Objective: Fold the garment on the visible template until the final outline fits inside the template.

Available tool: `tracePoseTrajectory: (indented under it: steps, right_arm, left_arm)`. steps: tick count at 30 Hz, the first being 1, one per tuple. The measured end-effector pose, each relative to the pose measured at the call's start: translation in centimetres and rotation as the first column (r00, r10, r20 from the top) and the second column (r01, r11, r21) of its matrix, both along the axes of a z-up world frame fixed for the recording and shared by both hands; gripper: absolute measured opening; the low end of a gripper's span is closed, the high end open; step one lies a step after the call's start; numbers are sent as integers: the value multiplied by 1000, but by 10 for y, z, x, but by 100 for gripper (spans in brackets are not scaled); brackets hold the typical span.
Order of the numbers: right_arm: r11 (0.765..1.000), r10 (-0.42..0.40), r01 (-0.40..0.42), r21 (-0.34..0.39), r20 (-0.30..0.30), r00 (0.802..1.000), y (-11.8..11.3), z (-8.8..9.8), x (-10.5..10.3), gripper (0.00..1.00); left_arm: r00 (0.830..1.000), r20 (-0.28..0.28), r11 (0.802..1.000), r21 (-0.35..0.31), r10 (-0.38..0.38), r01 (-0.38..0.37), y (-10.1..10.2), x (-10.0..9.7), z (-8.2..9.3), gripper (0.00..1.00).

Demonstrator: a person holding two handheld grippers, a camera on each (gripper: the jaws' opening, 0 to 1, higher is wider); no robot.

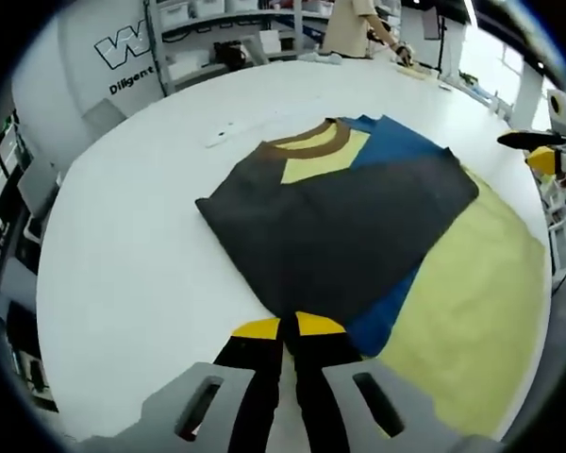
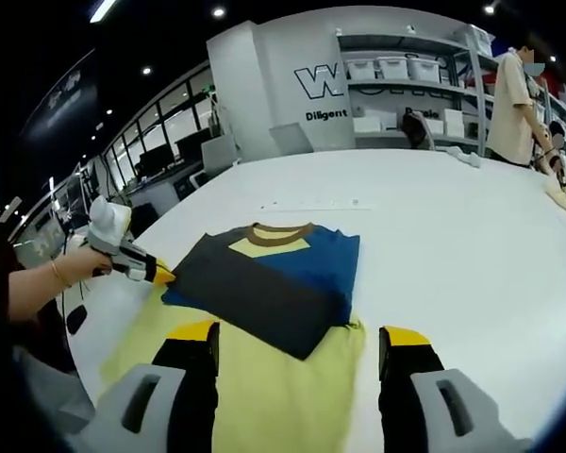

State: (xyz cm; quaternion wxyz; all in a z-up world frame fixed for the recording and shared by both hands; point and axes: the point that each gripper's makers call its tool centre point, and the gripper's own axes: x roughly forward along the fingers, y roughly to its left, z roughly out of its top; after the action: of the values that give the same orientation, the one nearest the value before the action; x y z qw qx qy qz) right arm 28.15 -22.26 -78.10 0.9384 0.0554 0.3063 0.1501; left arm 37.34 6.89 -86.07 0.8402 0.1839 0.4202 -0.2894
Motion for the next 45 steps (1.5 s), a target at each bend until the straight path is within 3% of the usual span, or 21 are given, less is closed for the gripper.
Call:
tracePoseTrajectory:
  steps: [20, 25, 27, 30, 34, 37, 45]
  right_arm:
    - [998, 61, -62, -9, -37, 997, 14, 0, -16, 72]
    - [998, 62, -63, -11, -46, 997, 15, -1, -21, 72]
    - [998, 65, -66, -16, -66, 996, 18, -6, -25, 71]
    - [998, 67, -68, -14, -67, 995, 20, -6, -27, 72]
    - [997, 75, -75, -6, -57, 996, 24, -3, -28, 74]
    - [996, 91, -91, -4, -45, 995, 30, 2, -29, 76]
    - [990, 139, -139, -6, -32, 990, 46, 7, -35, 91]
  left_arm:
    - [1000, 19, 997, 80, 21, -22, 38, 6, 0, 3]
    - [1000, 12, 998, 65, 17, -18, 40, 7, 0, 3]
    - [999, 2, 998, 46, 51, -51, 41, 8, 1, 6]
    - [999, 28, 996, 74, 40, -42, 44, 9, 3, 14]
    - [998, 37, 996, 80, 47, -50, 48, 9, 7, 30]
    - [998, 37, 997, 61, 45, -47, 47, 4, 11, 32]
    - [997, 54, 998, -17, 54, -53, 44, -8, 26, 51]
